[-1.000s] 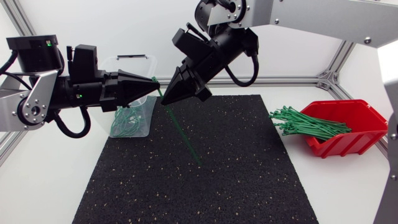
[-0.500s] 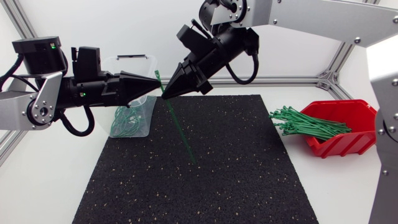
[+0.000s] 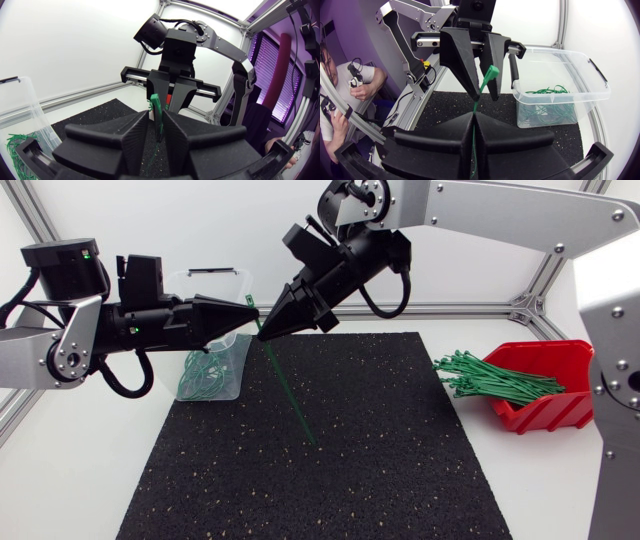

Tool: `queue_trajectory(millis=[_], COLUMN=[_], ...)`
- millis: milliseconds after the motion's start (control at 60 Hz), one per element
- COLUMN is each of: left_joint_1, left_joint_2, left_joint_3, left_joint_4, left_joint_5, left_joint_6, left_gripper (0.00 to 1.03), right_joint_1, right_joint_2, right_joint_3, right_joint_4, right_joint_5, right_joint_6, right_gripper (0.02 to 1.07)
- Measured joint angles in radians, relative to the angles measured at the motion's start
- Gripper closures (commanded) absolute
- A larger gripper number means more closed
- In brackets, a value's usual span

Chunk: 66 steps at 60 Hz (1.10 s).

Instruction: Take a green cable tie from the red box, thread the tail through the head to close it, then place it in the transparent bin on the left.

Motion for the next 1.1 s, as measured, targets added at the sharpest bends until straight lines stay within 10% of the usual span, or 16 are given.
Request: queue_trajectory(millis=[450,900,1100], left_joint_1=[0.000,0.040,0.047], left_joint_2=[0.000,0.051,0.027], left_joint_3=[0.000,0.032,0.058], left_joint_4=[0.014,0.005,-0.112], left_joint_5=[0.025,0.053,0.046], left_joint_6=[-0.005,-0.046,-0.030], left_gripper=[1.00,1.00,1.00], right_joint_1=[-0.001,-0.018,-0.040], right_joint_2=[0.002,0.020,0.022], right_joint_3=[0.002,0.045,0.030], right_joint_4=[0.000,-0.003,0.065], right_joint_5=[-0.007,0.060,0.158], right_joint_6=[0.000,0.023,0.023], right_gripper=[1.01,0.50,0.45])
